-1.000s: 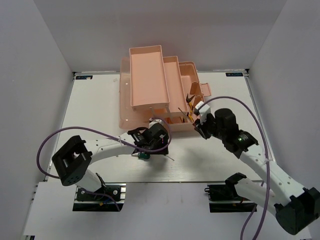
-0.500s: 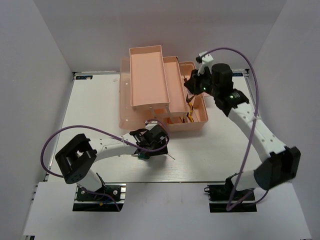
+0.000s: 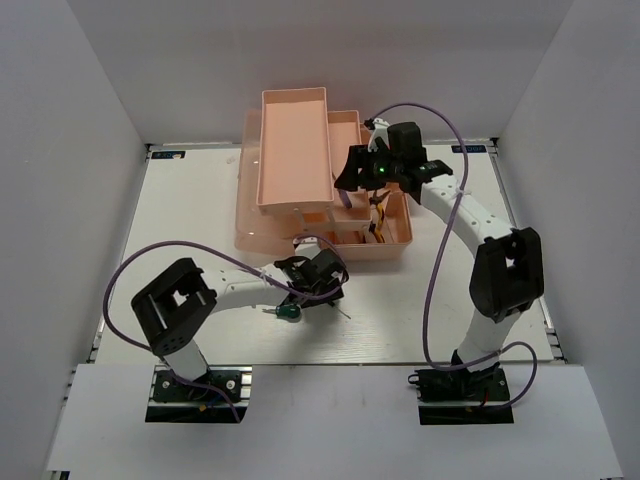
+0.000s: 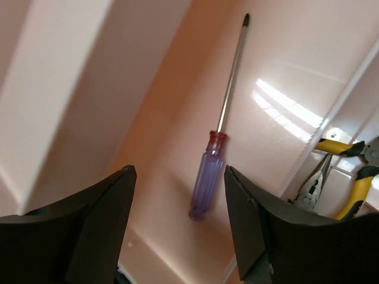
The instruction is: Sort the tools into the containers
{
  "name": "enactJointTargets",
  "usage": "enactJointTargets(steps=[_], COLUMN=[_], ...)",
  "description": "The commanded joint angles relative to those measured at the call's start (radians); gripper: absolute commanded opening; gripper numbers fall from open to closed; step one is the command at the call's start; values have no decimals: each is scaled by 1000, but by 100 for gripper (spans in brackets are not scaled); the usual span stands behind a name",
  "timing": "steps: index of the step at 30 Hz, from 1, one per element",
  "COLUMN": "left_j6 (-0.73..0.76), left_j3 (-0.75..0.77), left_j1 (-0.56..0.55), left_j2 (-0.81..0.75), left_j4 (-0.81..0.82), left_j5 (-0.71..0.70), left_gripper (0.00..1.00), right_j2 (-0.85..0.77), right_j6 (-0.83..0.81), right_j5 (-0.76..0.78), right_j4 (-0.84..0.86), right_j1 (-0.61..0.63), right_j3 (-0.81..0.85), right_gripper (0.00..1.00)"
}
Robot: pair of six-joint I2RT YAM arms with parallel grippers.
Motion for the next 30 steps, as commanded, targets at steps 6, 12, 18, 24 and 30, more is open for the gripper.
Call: enactJointTargets(steps=[6, 12, 18, 24, 30], left_j6=[-47, -38, -16, 2, 23], left_j3=[63, 81, 90, 110, 110], left_j1=[0, -9, -18, -38, -38], left_j2=[81, 120, 121, 157, 214], left_j4=[-120, -154, -174, -234, -290], left_j5=[-53, -42, -33, -42, -53], left_gripper=[59, 41, 35, 33, 45], right_j2=[-176, -250, -268, -268, -283], right_j6=[-7, -6, 0, 25, 39], right_j5=[-148, -174, -200, -211, -217], right_j4=[34, 39, 45, 57, 67], right_j1=[-42, -81, -122, -144, -164], right_j3=[-91, -186, -225, -234, -257], right_gripper=[69, 71, 71, 71, 71])
